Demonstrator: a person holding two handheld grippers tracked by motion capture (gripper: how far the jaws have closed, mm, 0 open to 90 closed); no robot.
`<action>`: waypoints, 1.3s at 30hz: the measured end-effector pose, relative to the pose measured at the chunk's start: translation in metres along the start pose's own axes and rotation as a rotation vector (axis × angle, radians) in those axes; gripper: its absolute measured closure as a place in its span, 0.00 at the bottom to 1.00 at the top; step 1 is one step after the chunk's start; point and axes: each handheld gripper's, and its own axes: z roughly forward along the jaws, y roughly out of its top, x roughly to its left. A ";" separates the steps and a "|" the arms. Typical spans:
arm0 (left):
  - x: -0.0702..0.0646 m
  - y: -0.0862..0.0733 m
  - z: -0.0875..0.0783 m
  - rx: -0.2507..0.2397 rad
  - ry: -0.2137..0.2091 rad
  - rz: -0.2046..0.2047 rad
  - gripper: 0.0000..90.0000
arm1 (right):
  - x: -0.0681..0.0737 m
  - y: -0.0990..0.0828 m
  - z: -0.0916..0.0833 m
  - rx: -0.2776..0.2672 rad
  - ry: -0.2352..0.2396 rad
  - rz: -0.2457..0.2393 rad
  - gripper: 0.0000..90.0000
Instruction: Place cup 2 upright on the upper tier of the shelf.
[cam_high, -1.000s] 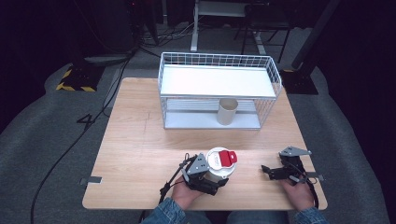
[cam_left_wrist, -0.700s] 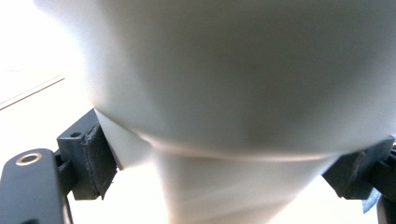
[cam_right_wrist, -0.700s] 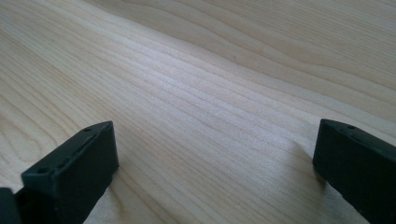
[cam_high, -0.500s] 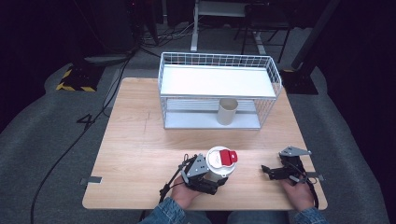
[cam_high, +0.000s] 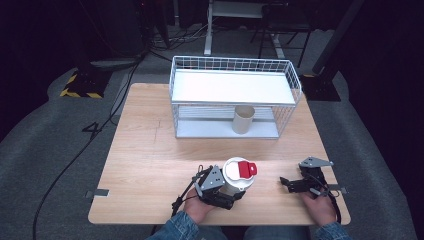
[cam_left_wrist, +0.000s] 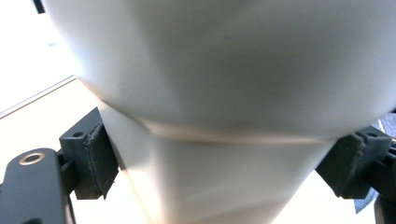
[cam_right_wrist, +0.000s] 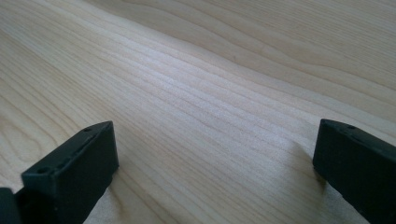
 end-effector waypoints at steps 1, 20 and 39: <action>-0.001 0.002 -0.001 -0.001 -0.005 0.000 0.16 | 0.000 0.000 0.000 0.000 0.000 0.000 0.00; 0.014 0.044 -0.027 -0.050 -0.059 -0.003 0.16 | 0.000 0.000 0.000 0.000 0.000 0.000 0.00; 0.043 0.083 -0.048 -0.084 -0.039 -0.002 0.16 | 0.000 0.000 0.000 0.000 0.000 0.000 0.00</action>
